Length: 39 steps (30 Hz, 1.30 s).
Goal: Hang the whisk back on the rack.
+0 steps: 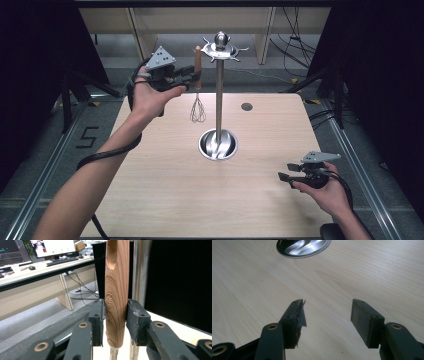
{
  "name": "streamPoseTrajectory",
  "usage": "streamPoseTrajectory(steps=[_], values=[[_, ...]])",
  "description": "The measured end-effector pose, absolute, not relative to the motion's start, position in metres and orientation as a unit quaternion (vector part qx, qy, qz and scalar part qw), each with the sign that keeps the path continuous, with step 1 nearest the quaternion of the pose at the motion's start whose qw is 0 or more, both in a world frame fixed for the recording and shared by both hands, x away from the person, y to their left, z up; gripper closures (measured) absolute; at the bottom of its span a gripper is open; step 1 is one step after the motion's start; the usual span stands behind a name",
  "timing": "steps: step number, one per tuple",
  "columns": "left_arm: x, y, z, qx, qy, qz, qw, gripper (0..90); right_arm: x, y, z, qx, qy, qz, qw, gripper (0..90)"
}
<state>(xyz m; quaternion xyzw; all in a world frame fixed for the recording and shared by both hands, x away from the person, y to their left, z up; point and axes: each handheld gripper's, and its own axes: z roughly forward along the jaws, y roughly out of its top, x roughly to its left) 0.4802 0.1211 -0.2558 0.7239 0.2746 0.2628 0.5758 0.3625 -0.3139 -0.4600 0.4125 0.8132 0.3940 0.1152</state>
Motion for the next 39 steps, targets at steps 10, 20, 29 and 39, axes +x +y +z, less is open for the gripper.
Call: streamPoseTrajectory(steps=[10,20,29,39], values=[[0.470,0.134,-0.256,0.711,0.281,0.263,0.588,60.6,0.362,-0.313,-0.460,0.414,0.813,0.393,0.114,44.4],[0.446,0.154,-0.269,0.706,0.289,0.249,0.596,51.0,0.362,-0.314,-0.460,0.413,0.814,0.389,0.122,44.4],[0.422,0.170,-0.283,0.703,0.290,0.251,0.599,42.3,0.362,-0.314,-0.459,0.414,0.813,0.389,0.124,44.4],[0.395,0.193,-0.307,0.697,0.305,0.255,0.597,38.7,0.362,-0.314,-0.459,0.413,0.814,0.389,0.123,44.4]])
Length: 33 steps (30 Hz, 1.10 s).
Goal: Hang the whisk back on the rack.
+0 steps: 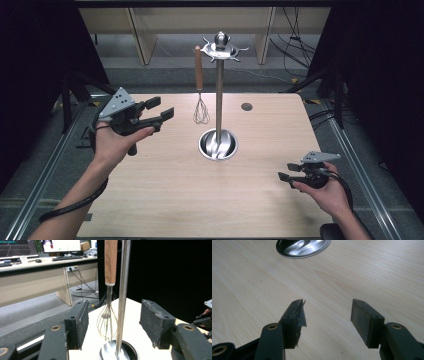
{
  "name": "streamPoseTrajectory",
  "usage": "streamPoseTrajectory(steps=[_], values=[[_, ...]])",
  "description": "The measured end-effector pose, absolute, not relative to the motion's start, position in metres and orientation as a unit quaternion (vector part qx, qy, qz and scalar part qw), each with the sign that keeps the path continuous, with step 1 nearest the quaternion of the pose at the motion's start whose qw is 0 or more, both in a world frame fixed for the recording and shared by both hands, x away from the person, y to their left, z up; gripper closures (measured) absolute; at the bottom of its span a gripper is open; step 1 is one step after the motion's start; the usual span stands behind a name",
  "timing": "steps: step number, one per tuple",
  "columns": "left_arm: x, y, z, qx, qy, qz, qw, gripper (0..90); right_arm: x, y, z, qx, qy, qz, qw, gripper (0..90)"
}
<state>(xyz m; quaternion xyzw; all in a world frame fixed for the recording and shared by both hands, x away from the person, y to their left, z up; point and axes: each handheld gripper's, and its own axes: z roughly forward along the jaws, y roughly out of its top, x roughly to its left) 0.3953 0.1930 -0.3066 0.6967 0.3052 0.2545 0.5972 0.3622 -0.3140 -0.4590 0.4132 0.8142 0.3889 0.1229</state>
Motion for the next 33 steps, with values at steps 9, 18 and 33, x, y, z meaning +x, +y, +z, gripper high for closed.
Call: streamPoseTrajectory(steps=[9,18,33], values=[[0.376,0.209,-0.328,0.693,0.318,0.254,0.595,36.8,0.362,-0.314,-0.459,0.413,0.813,0.391,0.125,44.4],[0.361,0.214,-0.363,0.693,0.329,0.268,0.583,37.7,0.362,-0.314,-0.459,0.412,0.814,0.391,0.124,44.4],[0.351,0.232,-0.431,0.726,0.372,0.250,0.522,35.4,0.363,-0.313,-0.459,0.412,0.814,0.388,0.126,44.4]])
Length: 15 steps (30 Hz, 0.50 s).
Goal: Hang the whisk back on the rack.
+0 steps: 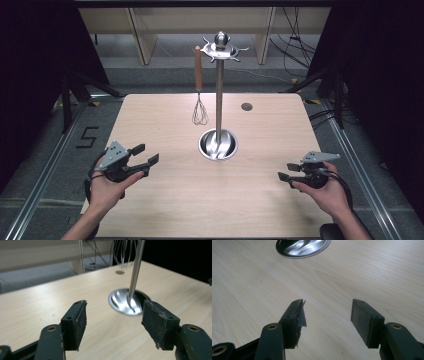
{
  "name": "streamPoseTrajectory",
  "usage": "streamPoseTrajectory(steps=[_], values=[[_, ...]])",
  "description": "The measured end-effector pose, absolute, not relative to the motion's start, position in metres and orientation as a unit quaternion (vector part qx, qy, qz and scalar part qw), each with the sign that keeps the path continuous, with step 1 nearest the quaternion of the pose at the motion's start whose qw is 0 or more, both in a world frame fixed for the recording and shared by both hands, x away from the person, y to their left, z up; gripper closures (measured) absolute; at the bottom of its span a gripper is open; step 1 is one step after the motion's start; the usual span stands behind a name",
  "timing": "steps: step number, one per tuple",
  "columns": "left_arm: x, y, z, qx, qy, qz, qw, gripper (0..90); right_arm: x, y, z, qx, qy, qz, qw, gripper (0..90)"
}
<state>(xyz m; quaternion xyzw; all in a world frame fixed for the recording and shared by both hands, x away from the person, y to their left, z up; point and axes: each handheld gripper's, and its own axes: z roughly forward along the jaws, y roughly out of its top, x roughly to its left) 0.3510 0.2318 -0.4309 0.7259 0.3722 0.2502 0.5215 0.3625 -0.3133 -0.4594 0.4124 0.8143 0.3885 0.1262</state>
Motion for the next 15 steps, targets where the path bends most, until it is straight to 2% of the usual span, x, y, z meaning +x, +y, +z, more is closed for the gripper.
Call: streamPoseTrajectory(steps=[5,15], values=[[0.354,0.236,-0.449,0.743,0.367,0.251,0.501,35.3,0.362,-0.313,-0.459,0.413,0.814,0.389,0.127,44.4],[0.360,0.249,-0.484,0.755,0.428,0.215,0.448,35.5,0.362,-0.313,-0.459,0.409,0.815,0.393,0.123,44.4]])
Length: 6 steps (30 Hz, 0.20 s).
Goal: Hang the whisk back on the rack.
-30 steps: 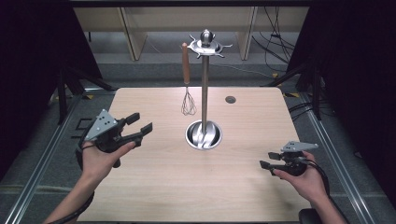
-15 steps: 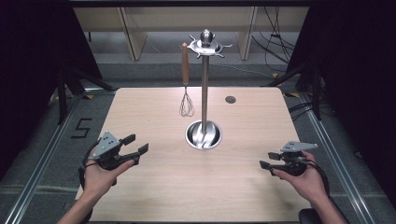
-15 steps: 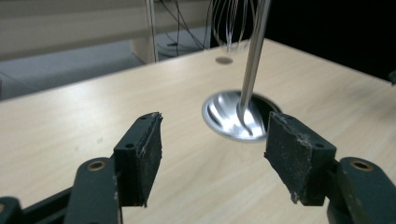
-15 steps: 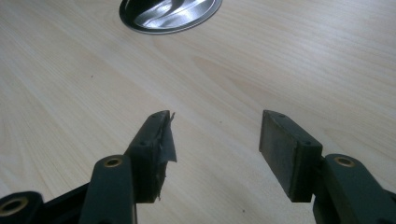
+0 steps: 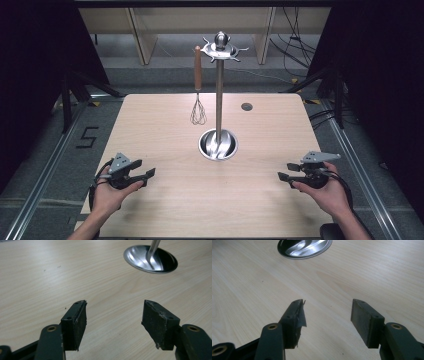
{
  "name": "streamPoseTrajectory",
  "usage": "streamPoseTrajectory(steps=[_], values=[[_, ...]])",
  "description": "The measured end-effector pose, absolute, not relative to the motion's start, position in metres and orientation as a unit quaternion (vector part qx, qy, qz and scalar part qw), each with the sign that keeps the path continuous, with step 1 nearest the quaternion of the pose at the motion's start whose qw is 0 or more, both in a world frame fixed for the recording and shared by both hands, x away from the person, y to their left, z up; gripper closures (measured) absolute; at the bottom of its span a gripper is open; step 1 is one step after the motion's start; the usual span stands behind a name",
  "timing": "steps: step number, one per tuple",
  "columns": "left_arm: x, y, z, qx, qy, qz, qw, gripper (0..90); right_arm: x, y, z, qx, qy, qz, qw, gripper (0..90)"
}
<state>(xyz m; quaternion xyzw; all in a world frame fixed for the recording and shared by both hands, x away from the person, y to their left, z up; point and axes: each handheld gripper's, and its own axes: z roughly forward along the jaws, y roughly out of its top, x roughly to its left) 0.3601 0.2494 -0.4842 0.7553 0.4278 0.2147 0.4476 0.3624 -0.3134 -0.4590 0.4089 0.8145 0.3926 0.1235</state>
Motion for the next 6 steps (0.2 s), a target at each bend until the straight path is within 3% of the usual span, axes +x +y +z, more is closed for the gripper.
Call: streamPoseTrajectory(steps=[6], values=[[0.3614,0.2494,-0.4818,0.747,0.434,0.211,0.458,35.5,0.3629,-0.3138,-0.4593,0.411,0.815,0.391,0.120,44.4]])
